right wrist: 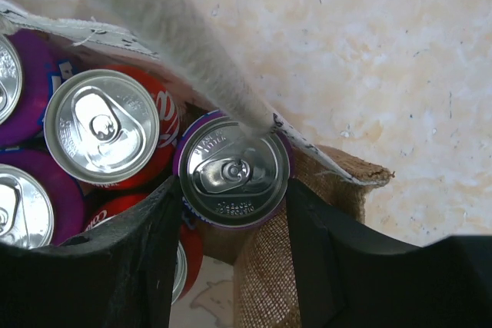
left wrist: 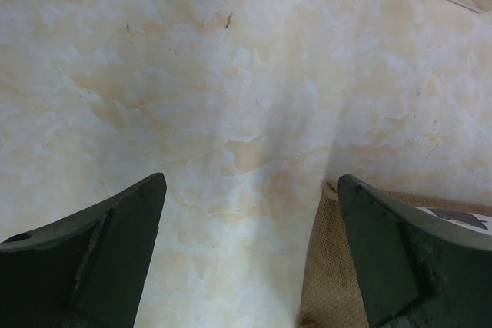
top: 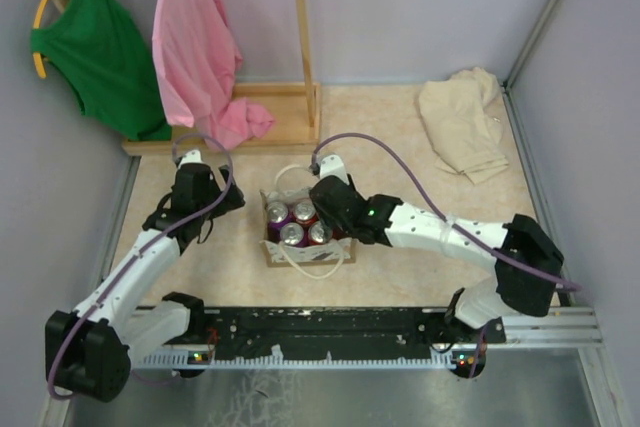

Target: Take the beverage out of the canvas bag

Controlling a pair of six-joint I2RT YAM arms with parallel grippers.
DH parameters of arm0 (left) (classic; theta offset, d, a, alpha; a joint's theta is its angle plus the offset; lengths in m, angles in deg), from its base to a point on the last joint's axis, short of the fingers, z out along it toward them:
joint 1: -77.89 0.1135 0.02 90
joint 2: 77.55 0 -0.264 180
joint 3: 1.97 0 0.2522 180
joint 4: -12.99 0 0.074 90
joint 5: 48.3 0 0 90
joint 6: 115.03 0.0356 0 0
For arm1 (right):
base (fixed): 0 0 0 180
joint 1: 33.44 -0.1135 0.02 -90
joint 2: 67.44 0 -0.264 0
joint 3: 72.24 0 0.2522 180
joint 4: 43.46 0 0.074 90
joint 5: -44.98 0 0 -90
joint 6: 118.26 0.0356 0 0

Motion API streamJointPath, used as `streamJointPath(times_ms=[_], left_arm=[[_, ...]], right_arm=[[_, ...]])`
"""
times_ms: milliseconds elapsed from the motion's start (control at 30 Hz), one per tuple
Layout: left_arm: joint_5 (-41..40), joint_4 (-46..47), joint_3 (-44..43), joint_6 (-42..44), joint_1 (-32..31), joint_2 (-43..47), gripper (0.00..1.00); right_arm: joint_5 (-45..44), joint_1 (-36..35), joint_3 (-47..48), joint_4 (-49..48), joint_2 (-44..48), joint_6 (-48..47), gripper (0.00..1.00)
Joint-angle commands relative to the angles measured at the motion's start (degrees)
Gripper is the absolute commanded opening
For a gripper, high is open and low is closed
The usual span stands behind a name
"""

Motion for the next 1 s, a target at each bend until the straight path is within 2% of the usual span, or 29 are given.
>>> streamJointPath(times_ms=[0, 167, 233, 300, 467, 533, 733, 967], left_arm=[[0.73, 1.40, 0.37, -0.38, 0.23, -0.58, 0.99], [0.56, 1.40, 0.50, -0.35, 0.29, -0.69, 0.99], [0.49, 1.40, 0.46, -0.34, 0.28, -0.78, 0.99], [0.46, 1.49, 0.46, -0.32, 0.25, -0.93, 0.99], [0.66, 1.58, 0.41, -0.12, 0.23, -1.21, 0.99], [0.69, 1.66, 0.37, -0.07, 0.23, -1.38, 0.99], [1.00, 1.58, 0.46, -0.09, 0.23, -1.32, 0.99], [0.77, 1.36, 1.05, -0.37, 0.23, -0.48, 0.99]], right_arm=[[-0.85, 0.05, 0.09, -5.53, -1.80, 0.83, 0.00], [-1.64, 0.05, -0.25, -3.79, -3.02, 1.76, 0.00], [-1.32, 0.04, 0.16, -2.32, -3.92, 2.21, 0.17], [-0.97, 0.05, 0.56, -1.06, -4.99, 2.91, 0.25], [-0.57, 0.05, 0.85, 1.62, -5.48, 5.10, 0.77], [-0.63, 0.05, 0.54, 2.06, -5.02, 5.77, 0.80], [-0.40, -0.04, -0.47, 2.62, -4.28, 6.93, 0.82], [0.33, -0.12, -2.43, 2.33, -4.98, 7.55, 0.75]])
